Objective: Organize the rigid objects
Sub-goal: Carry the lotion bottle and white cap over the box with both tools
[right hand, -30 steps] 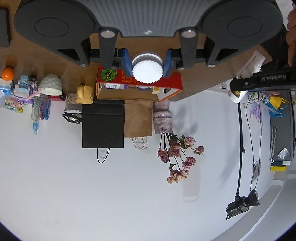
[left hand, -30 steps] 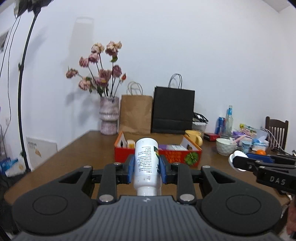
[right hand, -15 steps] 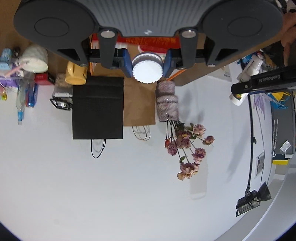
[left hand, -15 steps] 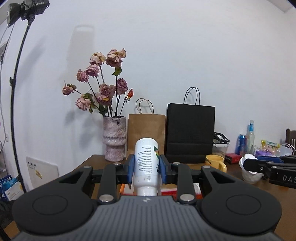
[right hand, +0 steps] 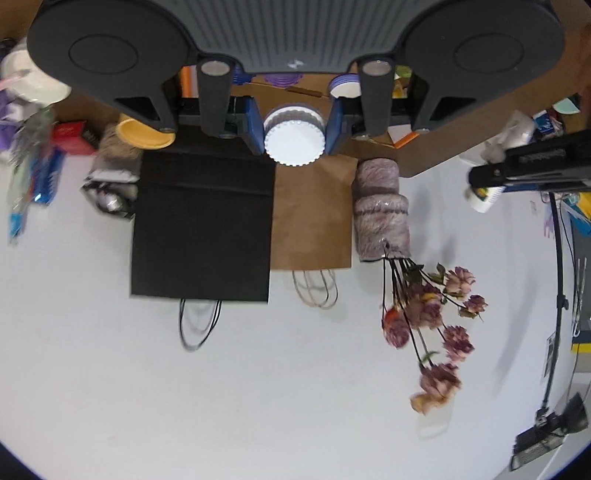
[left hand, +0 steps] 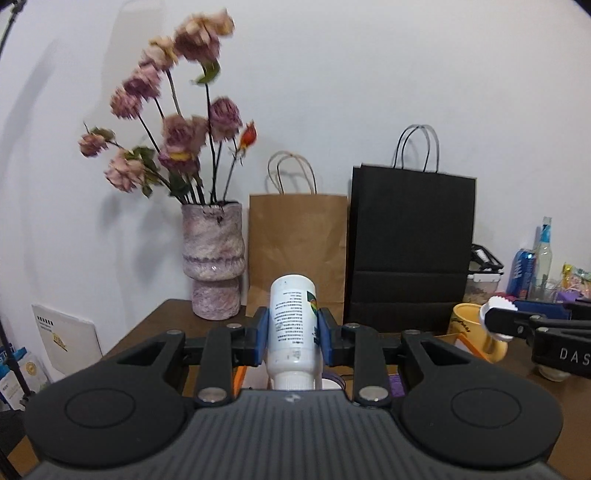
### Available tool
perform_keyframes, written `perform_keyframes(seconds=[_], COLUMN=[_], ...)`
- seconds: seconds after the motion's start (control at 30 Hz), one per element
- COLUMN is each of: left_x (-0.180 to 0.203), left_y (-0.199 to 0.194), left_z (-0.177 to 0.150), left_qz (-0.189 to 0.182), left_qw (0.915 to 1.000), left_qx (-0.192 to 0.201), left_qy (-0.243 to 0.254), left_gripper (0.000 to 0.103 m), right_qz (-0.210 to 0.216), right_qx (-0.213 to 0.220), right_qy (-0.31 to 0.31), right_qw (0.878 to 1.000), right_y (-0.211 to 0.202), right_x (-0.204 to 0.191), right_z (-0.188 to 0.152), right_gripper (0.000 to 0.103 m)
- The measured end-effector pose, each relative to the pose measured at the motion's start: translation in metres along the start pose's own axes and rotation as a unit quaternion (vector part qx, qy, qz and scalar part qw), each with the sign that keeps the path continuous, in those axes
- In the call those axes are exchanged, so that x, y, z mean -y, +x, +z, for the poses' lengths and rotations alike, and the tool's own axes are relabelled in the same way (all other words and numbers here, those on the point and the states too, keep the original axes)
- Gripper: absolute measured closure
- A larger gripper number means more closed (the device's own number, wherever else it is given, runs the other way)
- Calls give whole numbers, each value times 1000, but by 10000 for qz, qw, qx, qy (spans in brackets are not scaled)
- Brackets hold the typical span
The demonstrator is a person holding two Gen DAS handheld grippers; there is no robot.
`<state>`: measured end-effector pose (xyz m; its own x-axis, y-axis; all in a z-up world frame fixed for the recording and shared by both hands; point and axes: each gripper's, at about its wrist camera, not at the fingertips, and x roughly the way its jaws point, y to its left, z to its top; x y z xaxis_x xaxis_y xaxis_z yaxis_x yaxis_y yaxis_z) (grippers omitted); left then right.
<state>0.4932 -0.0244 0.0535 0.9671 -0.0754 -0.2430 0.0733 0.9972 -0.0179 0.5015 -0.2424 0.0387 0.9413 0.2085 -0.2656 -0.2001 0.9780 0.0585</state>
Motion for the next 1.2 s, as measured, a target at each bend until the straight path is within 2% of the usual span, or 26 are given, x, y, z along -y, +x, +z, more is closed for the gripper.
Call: perform_keyframes(seconds=[0.17,0.43,0.6,0.7,0.77,0.9,1.03,1.1,1.2], left_x=[4,4,-2,-3,-1,-4,-5,-6,-7], left_y=[32,48,70,87,98,124,148,156,161], left_z=[3,5,12,15,16,19,15,12,9], left_qz=[62,24,-27,-6,-100,-222,-504,-481,-469], left_qw=[9999,9997,9963,9915,9862,9687,9427,9335,9274], left_qx=[-95,-253,-851,-1299,-1647,-2470,-3296,-3545,-3703], left_qy=[-15,-39,-97,-2,148,110,156,233,242], left_gripper=[75,75,75,75,75,75,75,75,75], right_qz=[23,18,20,114,203,250,405,449,463], right_qx=[-113,-255,-625,-1098,-1437,-2160,-2881,-3167,-3453], right_qy=[77,81,-71,19,155,272,484,616,626], right_qw=[9999,9996,9980,9939,9893,9757,9555,9455,9353], right_y=[31,52,65,81,92,117,138,146,154], right_x=[6,9,7,11,15,19,25,28,27], right_z=[2,8,14,23,28,33,33,33,32], right_gripper=[68,68,68,68,68,68,68,68,68])
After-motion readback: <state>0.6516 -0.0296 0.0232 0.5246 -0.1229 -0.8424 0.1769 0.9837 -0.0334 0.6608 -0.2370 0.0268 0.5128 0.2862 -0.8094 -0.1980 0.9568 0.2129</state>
